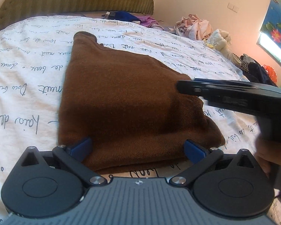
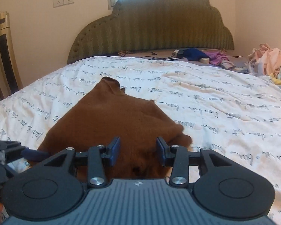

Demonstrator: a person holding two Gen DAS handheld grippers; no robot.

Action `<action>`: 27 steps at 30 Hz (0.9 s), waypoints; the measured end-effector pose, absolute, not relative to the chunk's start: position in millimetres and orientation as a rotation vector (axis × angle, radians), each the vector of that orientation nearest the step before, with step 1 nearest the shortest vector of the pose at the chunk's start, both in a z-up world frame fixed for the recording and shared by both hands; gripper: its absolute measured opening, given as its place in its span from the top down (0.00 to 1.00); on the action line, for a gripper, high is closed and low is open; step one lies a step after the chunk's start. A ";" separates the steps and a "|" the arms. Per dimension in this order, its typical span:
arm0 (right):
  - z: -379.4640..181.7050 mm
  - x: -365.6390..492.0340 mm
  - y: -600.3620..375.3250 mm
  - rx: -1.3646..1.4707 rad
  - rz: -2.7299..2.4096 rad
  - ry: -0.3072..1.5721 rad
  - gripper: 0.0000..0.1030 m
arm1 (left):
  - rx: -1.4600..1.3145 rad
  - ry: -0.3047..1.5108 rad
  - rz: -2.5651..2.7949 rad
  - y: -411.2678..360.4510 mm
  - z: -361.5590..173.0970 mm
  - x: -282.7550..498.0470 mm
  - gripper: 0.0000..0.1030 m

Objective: Fold small clothes

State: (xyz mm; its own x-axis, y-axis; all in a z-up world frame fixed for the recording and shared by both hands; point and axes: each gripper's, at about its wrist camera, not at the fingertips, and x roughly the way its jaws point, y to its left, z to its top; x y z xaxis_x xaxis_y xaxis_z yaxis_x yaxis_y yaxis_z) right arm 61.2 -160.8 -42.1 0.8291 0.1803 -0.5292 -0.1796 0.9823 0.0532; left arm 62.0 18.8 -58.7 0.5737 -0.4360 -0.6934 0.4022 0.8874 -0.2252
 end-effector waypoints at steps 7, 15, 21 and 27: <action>-77.6 95.1 -188.7 0.073 0.115 0.699 0.19 | -0.077 0.820 -0.494 22.0 -58.6 61.0 0.00; -43.9 49.7 -161.2 -0.013 0.136 0.582 0.19 | -0.060 0.823 -0.482 18.4 -58.6 61.1 0.00; -80.2 78.1 -157.7 -0.135 0.126 0.685 0.06 | 0.043 0.829 -0.492 17.8 -61.6 53.6 0.00; -65.3 39.4 -210.3 0.200 0.154 0.691 0.05 | -0.038 0.835 -0.516 40.7 -44.8 47.0 0.00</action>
